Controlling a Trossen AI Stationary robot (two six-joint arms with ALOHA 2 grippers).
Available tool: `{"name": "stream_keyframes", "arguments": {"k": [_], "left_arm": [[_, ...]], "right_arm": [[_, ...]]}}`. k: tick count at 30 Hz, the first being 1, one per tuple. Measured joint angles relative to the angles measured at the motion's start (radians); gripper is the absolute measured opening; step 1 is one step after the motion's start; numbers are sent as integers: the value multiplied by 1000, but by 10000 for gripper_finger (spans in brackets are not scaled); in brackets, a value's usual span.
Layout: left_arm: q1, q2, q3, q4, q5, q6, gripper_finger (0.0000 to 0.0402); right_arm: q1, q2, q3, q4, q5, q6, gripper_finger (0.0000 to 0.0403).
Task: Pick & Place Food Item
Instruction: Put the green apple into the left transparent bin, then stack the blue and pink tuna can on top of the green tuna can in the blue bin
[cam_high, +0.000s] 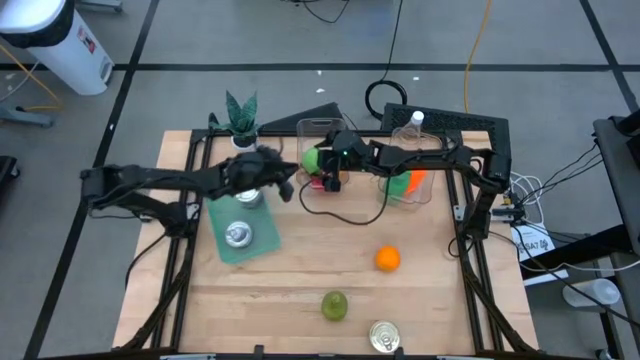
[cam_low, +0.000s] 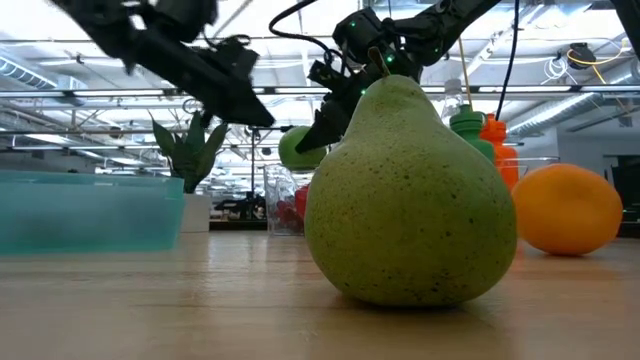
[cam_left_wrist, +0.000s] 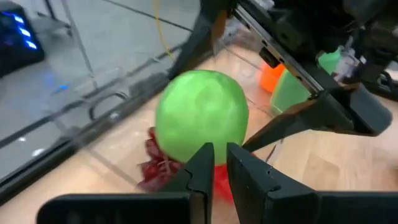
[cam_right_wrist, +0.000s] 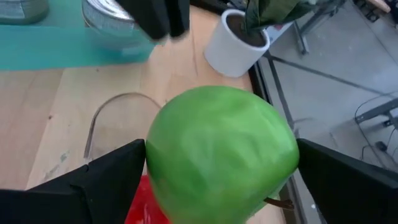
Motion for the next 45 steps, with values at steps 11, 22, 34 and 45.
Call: {"name": "stream_keyframes", "arguments": {"k": [11, 22, 34, 45], "left_arm": [[52, 224, 146, -3, 149, 14, 49], [46, 174, 151, -5, 198, 116, 49], [-191, -482, 131, -536, 105, 260, 49], [-261, -925, -192, -471, -13, 187, 49]], "right_arm": [[16, 24, 0, -17, -26, 28, 400], [34, -3, -1, -49, 9, 60, 400], [38, -431, 0, -249, -312, 274, 374], [43, -894, -86, -440, -416, 451, 172]]}}
